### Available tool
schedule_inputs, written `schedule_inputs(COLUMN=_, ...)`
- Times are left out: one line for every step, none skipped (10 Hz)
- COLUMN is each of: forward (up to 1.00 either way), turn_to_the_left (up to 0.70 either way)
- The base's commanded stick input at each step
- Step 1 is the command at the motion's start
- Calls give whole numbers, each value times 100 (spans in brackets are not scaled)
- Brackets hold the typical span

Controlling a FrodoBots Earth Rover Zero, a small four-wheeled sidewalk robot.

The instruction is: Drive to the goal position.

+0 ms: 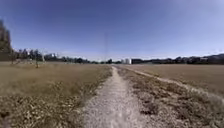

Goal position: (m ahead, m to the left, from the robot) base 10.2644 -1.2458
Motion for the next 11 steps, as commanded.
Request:
schedule_inputs(forward=70, turn_to_the_left=0)
schedule_inputs(forward=70, turn_to_the_left=0)
schedule_inputs(forward=70, turn_to_the_left=0)
schedule_inputs(forward=70, turn_to_the_left=0)
schedule_inputs(forward=70, turn_to_the_left=0)
schedule_inputs(forward=70, turn_to_the_left=0)
schedule_inputs(forward=70, turn_to_the_left=0)
schedule_inputs(forward=70, turn_to_the_left=0)
schedule_inputs(forward=70, turn_to_the_left=0)
schedule_inputs(forward=70, turn_to_the_left=0)
schedule_inputs(forward=70, turn_to_the_left=0)
